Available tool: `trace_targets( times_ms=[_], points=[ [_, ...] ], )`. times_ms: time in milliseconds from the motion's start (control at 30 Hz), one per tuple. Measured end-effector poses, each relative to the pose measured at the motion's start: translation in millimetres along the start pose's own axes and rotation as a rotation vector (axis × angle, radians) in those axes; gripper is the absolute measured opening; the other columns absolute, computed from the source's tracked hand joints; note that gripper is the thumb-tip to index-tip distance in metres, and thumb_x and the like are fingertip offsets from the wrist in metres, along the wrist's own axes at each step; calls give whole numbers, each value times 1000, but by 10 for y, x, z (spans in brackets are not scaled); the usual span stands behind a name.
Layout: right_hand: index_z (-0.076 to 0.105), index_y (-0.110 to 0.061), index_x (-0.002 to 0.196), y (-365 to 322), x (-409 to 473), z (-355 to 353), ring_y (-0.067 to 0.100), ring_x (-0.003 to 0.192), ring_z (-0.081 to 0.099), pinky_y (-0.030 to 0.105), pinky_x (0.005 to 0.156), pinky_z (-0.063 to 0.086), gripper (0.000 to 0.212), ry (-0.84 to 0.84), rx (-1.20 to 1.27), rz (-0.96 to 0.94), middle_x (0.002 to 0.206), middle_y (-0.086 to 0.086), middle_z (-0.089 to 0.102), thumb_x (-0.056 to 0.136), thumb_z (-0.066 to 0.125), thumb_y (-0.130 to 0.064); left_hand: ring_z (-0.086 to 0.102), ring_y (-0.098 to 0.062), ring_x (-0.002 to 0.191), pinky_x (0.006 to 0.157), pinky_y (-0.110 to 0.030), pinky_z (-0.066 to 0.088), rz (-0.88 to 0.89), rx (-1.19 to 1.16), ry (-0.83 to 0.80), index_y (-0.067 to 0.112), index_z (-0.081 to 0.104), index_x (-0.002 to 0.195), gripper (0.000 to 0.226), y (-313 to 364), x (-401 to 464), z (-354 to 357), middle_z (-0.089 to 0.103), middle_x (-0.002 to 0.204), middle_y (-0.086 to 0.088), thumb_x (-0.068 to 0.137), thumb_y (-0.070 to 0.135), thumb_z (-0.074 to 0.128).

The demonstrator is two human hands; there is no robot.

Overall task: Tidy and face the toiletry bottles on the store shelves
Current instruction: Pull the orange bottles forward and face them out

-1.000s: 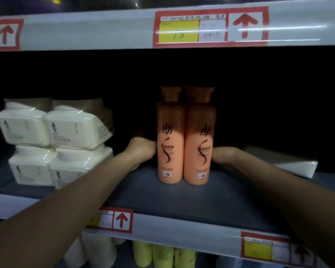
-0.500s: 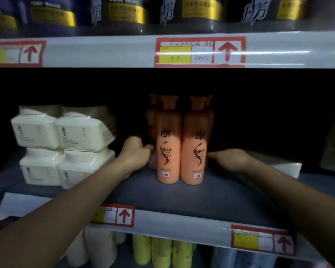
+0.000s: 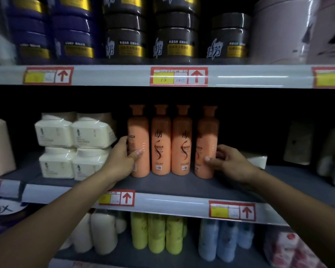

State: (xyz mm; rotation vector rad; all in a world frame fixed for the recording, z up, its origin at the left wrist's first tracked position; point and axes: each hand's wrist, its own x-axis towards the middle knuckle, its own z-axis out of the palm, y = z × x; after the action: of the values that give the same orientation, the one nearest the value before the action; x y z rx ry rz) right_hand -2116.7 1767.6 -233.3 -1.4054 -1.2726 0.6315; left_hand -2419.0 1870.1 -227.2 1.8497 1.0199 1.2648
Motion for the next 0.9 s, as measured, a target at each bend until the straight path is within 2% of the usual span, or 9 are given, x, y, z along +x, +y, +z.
trace_targets(
  times_ms=[200,300,400,433,500,600,700,767,900],
  points=[
    [52,-9,132,-60,-299,41,25,115,71,49,102,56,40,-49,128,37,120,8,75,96,69,-4,61,1,105,91,-25,51,28,-12,-13,27,50,134,40,81,-259,-73,65,112,15,100,15,67],
    [50,-8,129,-132,-419,77,27,115,70,43,95,59,35,-82,154,38,119,12,74,98,64,0,63,-5,111,96,-30,53,22,-18,-42,24,49,140,46,121,-340,-62,65,118,12,99,18,68],
    [55,-11,127,-128,-452,131,28,116,70,52,102,56,31,-99,132,8,119,11,75,98,65,-5,65,-13,116,103,-39,54,27,2,-51,26,49,142,51,156,-410,-41,67,124,7,97,24,71],
    [59,-15,127,-127,-463,151,26,115,71,51,103,55,31,-92,89,-20,120,8,75,98,67,-8,66,-14,116,103,-43,55,27,8,-48,28,50,142,51,164,-423,-30,68,126,6,96,26,73],
    [65,-20,125,-127,-483,199,20,112,72,42,102,57,29,-70,12,-79,117,4,75,97,70,-13,68,-16,114,102,-47,56,37,12,-45,29,51,139,52,183,-446,1,69,126,3,94,28,76],
    [65,-13,127,-112,-480,276,5,96,73,23,86,59,32,-36,-48,-163,113,8,75,96,72,-10,71,-16,109,99,-49,58,56,-4,-44,36,54,130,49,188,-453,69,71,121,3,90,29,81],
    [64,-10,127,-105,-462,354,-4,81,70,17,77,57,33,-26,-88,-210,105,6,74,95,72,-8,69,-8,108,98,-41,59,89,16,-47,33,55,132,53,198,-472,164,71,121,7,86,33,83],
    [62,-13,125,-102,-453,408,-3,80,70,20,77,58,34,-21,-93,-220,103,5,72,94,74,-10,68,-5,106,94,-34,58,127,66,-23,30,55,136,58,230,-494,226,69,121,8,85,36,83],
    [59,-20,120,-73,-416,484,6,84,68,22,78,58,35,32,-153,-224,105,4,69,91,78,-18,67,-2,100,76,-16,52,167,110,-8,28,54,140,62,278,-524,306,67,118,9,85,39,82]
  ],
)
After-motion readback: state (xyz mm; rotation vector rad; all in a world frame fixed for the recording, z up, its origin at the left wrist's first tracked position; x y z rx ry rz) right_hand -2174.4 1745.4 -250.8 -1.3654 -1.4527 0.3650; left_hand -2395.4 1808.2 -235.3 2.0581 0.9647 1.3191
